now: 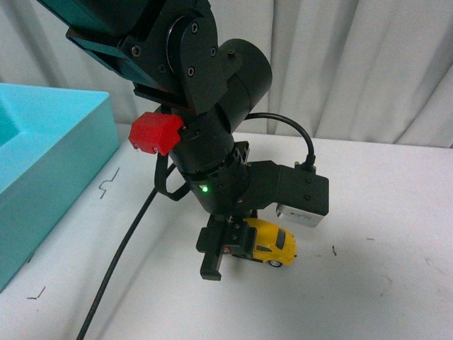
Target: Wind up and store yellow beetle toy
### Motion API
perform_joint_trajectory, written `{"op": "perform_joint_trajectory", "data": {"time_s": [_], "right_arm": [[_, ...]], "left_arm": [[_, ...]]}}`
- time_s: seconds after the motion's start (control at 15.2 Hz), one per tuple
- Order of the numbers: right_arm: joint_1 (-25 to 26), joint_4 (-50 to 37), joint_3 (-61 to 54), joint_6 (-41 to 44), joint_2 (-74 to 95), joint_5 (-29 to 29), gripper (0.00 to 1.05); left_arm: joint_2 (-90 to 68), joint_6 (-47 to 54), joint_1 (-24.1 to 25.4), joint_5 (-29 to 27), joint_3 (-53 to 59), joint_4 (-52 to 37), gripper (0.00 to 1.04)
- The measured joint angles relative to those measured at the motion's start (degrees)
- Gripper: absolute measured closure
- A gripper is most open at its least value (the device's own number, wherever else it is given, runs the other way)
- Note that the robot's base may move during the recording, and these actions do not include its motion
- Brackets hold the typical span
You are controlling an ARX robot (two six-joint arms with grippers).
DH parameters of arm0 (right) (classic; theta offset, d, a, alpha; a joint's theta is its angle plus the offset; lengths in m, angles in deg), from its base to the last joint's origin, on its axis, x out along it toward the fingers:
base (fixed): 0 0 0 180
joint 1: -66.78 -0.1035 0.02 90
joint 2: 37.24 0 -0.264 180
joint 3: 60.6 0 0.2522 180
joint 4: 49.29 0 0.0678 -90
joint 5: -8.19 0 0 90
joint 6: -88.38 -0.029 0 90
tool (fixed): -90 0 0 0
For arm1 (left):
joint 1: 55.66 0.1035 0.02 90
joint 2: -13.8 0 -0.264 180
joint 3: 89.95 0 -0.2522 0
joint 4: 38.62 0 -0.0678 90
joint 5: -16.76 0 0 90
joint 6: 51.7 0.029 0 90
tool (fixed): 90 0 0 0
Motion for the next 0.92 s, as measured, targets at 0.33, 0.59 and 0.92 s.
{"op": "perform_joint_trajectory", "data": {"time_s": [0.33, 0.59, 0.92], "right_arm": [[0.0, 0.02, 0.0, -0.02, 0.0, 0.0, 0.07], [0.0, 0.0, 0.0, -0.02, 0.0, 0.0, 0.07], [0.0, 0.02, 0.0, -0.02, 0.0, -0.02, 0.07]], "left_arm": [[25.44, -31.91, 19.04, 22.45, -0.26, -11.17, 0.64], [28.79, -35.32, 31.39, 16.61, 0.79, -11.23, 0.64], [28.81, -35.34, 37.66, 12.92, 3.21, -10.88, 0.64]]}}
